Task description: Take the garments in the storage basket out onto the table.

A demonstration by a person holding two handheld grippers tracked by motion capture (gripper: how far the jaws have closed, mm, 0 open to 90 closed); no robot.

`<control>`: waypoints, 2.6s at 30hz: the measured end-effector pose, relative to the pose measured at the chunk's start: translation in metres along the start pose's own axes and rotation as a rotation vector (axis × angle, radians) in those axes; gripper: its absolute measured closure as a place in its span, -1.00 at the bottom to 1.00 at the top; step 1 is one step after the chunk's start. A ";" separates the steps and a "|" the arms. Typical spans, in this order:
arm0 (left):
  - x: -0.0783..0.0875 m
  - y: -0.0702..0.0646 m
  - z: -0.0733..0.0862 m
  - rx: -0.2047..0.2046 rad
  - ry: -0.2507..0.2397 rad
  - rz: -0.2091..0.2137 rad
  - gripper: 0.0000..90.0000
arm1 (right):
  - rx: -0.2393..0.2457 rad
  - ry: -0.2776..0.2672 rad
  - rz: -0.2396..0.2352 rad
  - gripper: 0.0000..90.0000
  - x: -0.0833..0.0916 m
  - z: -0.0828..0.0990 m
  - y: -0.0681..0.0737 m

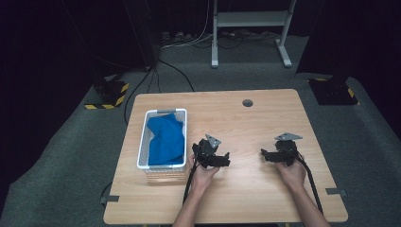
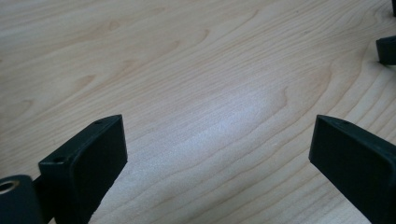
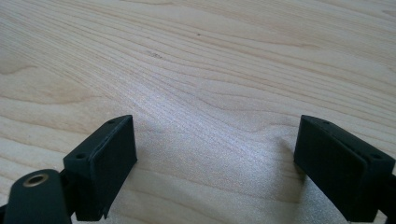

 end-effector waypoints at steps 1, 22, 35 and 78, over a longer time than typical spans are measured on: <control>0.004 0.002 -0.003 -0.003 -0.015 -0.006 -0.87 | 0.000 0.000 0.000 -0.72 0.000 0.000 0.000; 0.034 0.068 -0.032 0.074 -0.081 -0.129 -0.75 | 0.000 0.000 0.000 -0.72 0.000 0.000 0.000; 0.035 0.109 -0.028 0.115 -0.062 -0.213 -0.70 | -0.001 0.000 0.000 -0.72 0.000 0.000 0.000; -0.015 0.179 -0.001 0.181 0.172 -0.356 -0.65 | -0.001 -0.001 0.000 -0.72 0.000 0.000 0.000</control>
Point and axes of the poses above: each handheld gripper's, and its own axes: x roughly backward along the jaws, z roughly out of its underside, y roughly to its left, the point moved 10 cm from there along -x, roughly forward along the jaws, and after that the axes turned 14 degrees about -z, right-handed, at the moved point
